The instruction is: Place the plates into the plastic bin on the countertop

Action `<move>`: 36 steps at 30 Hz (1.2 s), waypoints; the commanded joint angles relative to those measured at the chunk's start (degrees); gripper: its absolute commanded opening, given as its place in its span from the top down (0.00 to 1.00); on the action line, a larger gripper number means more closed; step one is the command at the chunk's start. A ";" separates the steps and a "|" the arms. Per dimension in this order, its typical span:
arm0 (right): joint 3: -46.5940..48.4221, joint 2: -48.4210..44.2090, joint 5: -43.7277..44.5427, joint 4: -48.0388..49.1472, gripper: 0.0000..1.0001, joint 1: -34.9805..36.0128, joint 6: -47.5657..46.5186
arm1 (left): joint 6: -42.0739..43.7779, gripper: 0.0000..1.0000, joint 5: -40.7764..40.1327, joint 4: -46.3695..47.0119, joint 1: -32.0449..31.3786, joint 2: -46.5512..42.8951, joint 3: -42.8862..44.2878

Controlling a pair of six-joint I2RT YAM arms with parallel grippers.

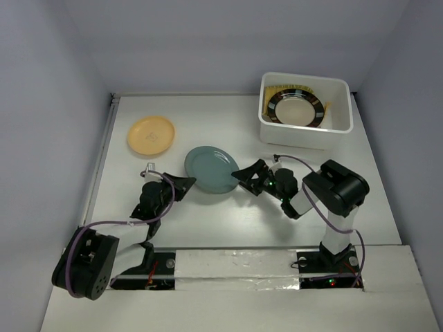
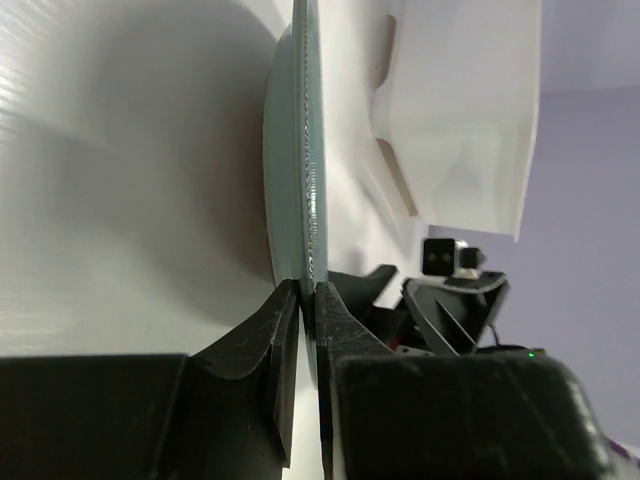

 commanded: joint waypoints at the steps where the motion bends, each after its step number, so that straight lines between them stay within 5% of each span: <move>1: 1.45 4.91 0.81 6.44 0.06 1.05 2.91 | -3.56 1.00 4.45 11.22 -0.25 -4.58 0.27; 10: -0.92 3.17 3.71 4.86 0.09 2.10 3.80 | -4.98 1.00 3.92 4.11 -0.25 -19.08 1.68; 16: 0.48 7.37 1.25 11.09 0.17 2.63 6.25 | -7.08 1.00 7.17 3.75 -0.25 -20.15 1.51; 19: 1.01 8.08 1.08 14.78 0.31 2.63 6.79 | -6.65 1.00 7.88 1.65 -0.25 -21.29 1.24; 24: 0.40 6.68 1.16 20.32 0.88 2.63 6.79 | -5.51 1.00 9.19 -1.87 -0.25 -22.44 1.06; 26: -0.57 4.59 2.47 21.73 1.00 2.63 6.61 | -4.20 1.00 9.46 -3.70 -0.25 -22.70 1.50; 28: -1.97 2.47 3.35 22.70 1.00 2.63 6.00 | -2.88 1.00 9.29 -6.08 -0.25 -22.61 2.73; 32: -3.38 -6.66 3.97 19.12 1.00 2.63 3.98 | 1.78 0.71 8.06 -13.55 -0.25 -21.65 6.33; 36: -0.76 -22.02 5.46 -0.24 1.00 2.63 -3.03 | 7.32 0.56 3.41 -18.91 -0.25 -20.86 10.90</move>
